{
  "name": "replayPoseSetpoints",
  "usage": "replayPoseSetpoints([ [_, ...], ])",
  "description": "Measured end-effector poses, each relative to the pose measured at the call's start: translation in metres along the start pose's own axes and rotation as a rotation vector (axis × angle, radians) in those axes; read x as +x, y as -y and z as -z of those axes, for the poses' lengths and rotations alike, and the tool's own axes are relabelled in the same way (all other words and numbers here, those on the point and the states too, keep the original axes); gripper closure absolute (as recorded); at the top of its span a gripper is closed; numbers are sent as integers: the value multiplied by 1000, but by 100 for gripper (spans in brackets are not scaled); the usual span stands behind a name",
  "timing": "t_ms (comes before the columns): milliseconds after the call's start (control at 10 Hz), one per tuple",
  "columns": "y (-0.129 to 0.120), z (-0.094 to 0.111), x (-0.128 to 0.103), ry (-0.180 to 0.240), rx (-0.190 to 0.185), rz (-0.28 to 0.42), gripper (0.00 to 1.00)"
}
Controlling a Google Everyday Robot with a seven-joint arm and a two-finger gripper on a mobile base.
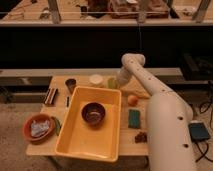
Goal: Stack cups on top of each other
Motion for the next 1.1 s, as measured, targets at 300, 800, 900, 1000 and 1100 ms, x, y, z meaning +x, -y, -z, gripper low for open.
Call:
replayPoseSetpoints([
  [300,18,60,-6,-30,83,-11,100],
  [800,68,114,-47,-28,176,73,100],
  [900,82,108,-61,-15,184,108,100],
  [1000,96,99,-75,-2,182,143,100],
  [1100,106,92,-84,10,179,167,100],
])
